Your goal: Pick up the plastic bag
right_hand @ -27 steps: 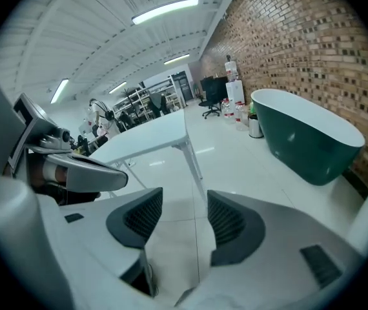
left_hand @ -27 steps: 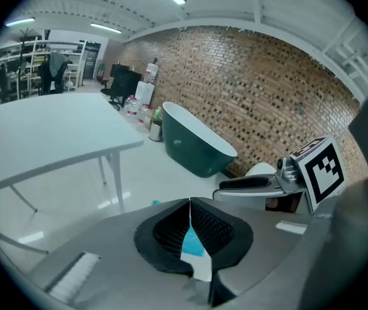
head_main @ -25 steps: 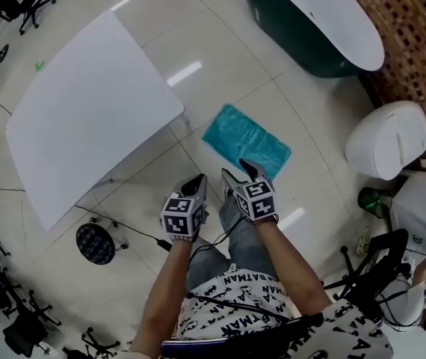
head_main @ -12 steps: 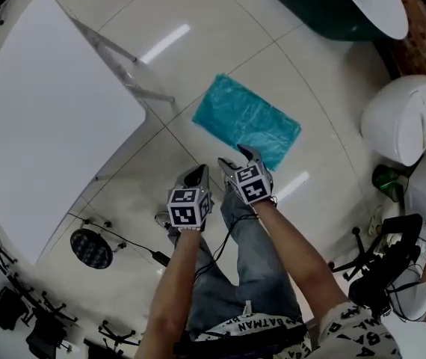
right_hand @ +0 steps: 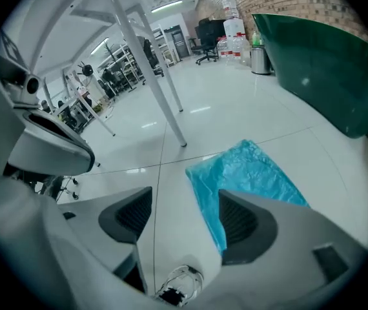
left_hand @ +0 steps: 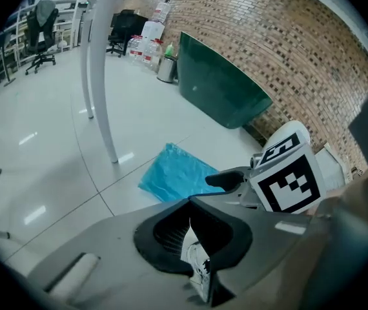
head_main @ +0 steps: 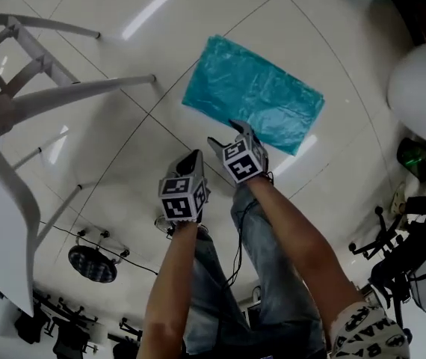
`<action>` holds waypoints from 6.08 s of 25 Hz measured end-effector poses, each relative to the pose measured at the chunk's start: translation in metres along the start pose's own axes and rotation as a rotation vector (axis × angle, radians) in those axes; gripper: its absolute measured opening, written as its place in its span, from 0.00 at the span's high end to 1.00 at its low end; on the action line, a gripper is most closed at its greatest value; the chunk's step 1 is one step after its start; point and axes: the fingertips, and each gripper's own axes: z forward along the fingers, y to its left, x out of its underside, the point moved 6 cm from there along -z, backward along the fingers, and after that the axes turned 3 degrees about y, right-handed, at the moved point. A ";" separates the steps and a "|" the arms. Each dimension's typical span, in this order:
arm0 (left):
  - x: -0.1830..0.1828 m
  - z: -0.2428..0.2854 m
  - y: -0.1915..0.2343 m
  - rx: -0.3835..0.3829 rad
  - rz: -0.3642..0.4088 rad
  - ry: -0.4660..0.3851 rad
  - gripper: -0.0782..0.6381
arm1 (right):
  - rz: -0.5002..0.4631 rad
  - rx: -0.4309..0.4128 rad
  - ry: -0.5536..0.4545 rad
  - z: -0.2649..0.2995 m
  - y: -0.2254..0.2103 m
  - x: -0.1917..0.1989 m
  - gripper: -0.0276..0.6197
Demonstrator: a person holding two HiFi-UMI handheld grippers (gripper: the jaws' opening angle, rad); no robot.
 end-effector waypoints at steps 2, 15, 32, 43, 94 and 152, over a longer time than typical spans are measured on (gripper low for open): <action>0.007 0.022 0.018 0.001 0.000 0.004 0.89 | -0.009 0.016 0.004 0.032 -0.004 0.003 0.43; 0.025 0.112 0.079 0.014 0.054 0.018 0.89 | -0.067 0.065 0.043 0.181 -0.024 0.033 0.43; 0.063 0.114 0.084 0.015 -0.011 0.011 0.89 | -0.170 0.106 0.149 0.216 -0.053 0.040 0.68; 0.038 0.074 0.053 0.032 -0.028 -0.048 0.89 | -0.085 0.102 0.008 0.136 -0.056 0.029 0.96; -0.005 -0.730 -0.034 -0.461 -0.211 -0.961 0.89 | -0.436 -0.189 -0.831 -0.614 0.358 -0.324 0.94; -0.042 -0.722 -0.016 -0.520 -0.332 -0.954 0.89 | -0.492 -0.260 -0.922 -0.668 0.250 -0.557 0.94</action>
